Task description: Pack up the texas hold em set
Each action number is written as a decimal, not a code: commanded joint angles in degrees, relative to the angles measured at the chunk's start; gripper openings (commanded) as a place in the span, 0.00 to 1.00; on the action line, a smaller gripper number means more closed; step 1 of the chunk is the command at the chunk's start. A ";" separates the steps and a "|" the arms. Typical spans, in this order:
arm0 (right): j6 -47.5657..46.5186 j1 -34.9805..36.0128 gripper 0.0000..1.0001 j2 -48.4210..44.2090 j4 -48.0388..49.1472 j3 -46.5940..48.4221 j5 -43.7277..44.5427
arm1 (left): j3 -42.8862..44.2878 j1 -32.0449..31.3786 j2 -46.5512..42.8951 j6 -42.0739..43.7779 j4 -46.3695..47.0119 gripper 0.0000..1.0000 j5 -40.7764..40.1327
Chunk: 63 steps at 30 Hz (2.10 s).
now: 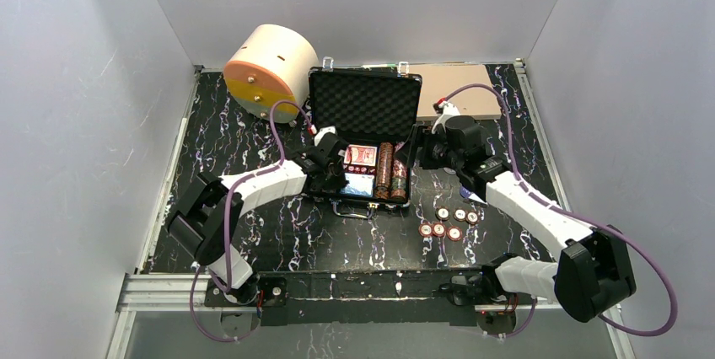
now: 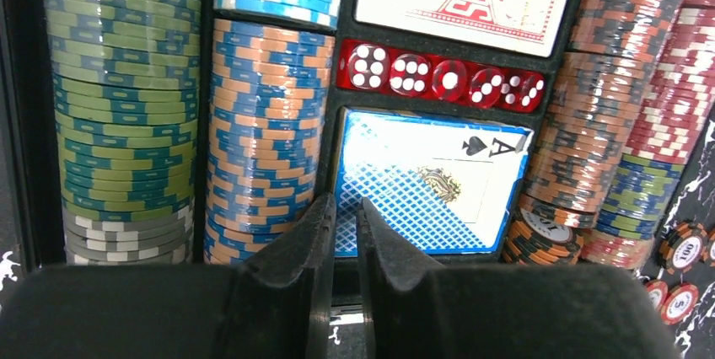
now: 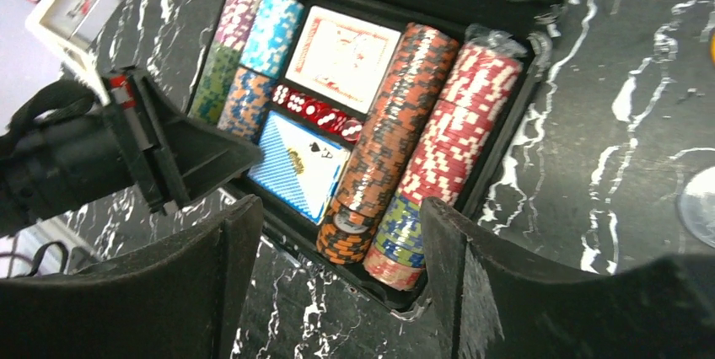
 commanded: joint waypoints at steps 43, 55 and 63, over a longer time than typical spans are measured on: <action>15.74 -25.75 0.98 12.73 -41.58 3.79 25.51 | 5.86 -0.71 -21.14 12.59 -4.95 0.69 -12.05; 10.49 -29.14 0.96 14.02 -32.52 0.53 19.44 | 6.54 -0.73 -20.32 11.76 -5.38 0.70 -10.35; 13.10 -31.06 0.91 13.54 -32.22 -1.80 19.90 | 6.95 -0.72 -19.94 11.58 -5.50 0.70 -10.08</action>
